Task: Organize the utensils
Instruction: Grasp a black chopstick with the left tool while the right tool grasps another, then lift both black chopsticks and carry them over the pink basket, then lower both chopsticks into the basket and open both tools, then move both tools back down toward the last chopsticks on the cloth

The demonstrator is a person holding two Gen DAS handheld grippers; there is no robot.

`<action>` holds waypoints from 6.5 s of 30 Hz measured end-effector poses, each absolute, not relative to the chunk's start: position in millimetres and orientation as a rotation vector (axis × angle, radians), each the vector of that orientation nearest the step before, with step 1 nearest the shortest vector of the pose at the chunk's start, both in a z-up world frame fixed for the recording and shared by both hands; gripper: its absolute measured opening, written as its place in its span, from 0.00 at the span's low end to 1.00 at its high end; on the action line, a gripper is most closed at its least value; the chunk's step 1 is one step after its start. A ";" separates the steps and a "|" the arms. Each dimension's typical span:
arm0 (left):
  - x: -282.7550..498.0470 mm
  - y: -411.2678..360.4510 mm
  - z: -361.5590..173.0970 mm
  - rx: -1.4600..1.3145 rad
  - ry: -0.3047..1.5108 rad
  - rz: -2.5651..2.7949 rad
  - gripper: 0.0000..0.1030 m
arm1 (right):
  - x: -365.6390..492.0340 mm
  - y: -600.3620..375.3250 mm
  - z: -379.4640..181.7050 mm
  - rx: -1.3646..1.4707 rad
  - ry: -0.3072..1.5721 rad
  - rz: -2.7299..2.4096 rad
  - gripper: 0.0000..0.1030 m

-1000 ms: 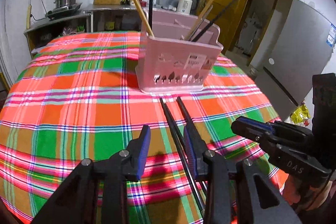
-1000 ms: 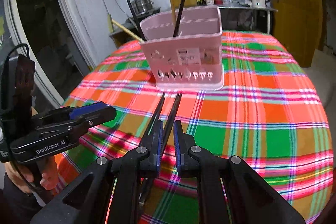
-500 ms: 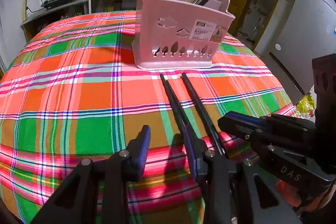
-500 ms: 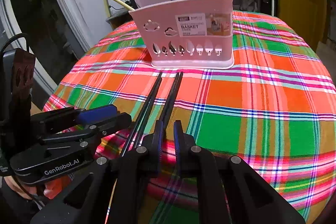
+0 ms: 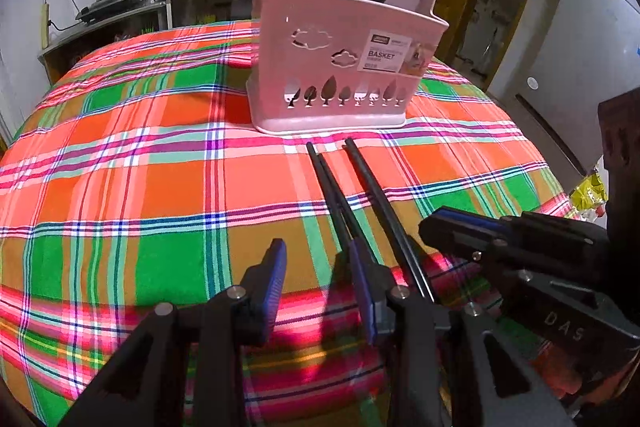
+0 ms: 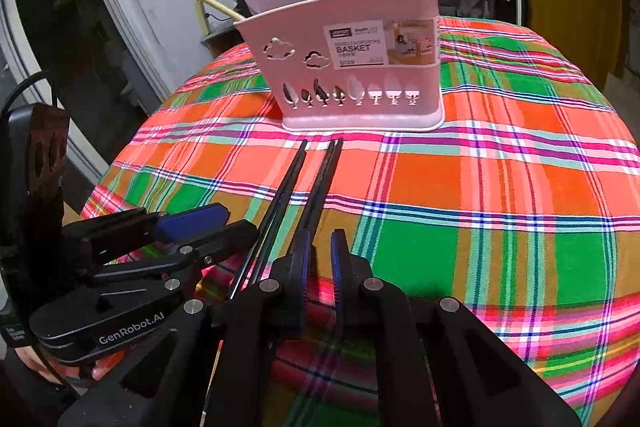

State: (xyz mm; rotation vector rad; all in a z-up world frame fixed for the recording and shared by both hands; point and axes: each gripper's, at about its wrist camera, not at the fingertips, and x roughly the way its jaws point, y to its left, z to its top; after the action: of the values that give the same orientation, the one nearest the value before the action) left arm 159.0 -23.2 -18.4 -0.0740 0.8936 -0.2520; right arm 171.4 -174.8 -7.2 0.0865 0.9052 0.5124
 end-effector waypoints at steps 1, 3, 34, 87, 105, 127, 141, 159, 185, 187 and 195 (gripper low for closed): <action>159.7 -22.6 -18.2 -0.079 0.895 -0.253 0.33 | 171.3 -175.8 -6.8 0.090 0.904 0.511 0.10; 159.2 -22.4 -18.1 -0.082 0.896 -0.256 0.33 | 171.1 -178.9 -5.6 0.096 0.900 0.507 0.10; 160.7 28.7 -21.7 -0.081 0.915 -0.195 0.16 | 180.4 -163.9 -15.0 0.033 0.936 0.479 0.10; 177.0 13.8 84.9 -0.092 0.766 -0.250 0.05 | 182.8 -194.8 75.8 0.077 0.763 0.426 0.05; 157.3 14.0 136.3 -0.078 0.658 -0.271 0.05 | 155.5 -207.3 135.8 0.081 0.591 0.424 0.05; 165.2 17.4 172.5 -0.110 0.625 -0.276 0.05 | 156.7 -201.0 163.5 0.102 0.516 0.457 0.05; 200.9 32.5 224.8 -0.174 0.520 -0.258 0.05 | 189.4 -192.5 209.9 0.163 0.390 0.462 0.05; 250.6 24.6 187.8 -0.191 0.537 -0.261 0.05 | 225.3 -177.6 190.1 0.161 0.377 0.436 0.05; 196.0 30.0 160.1 -0.186 0.515 -0.276 0.32 | 191.6 -195.6 161.2 0.153 0.438 0.473 0.11; 185.4 30.1 155.4 -0.180 0.516 -0.279 0.32 | 184.3 -198.5 161.1 0.148 0.433 0.474 0.11; 150.6 24.2 128.9 -0.167 0.557 -0.284 0.32 | 150.3 -212.8 154.1 0.156 0.467 0.491 0.11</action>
State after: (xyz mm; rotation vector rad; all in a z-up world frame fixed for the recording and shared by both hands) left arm 150.6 24.2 128.9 -0.1669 0.5570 -0.2835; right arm 150.3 -212.8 154.1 0.1557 0.4675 0.4911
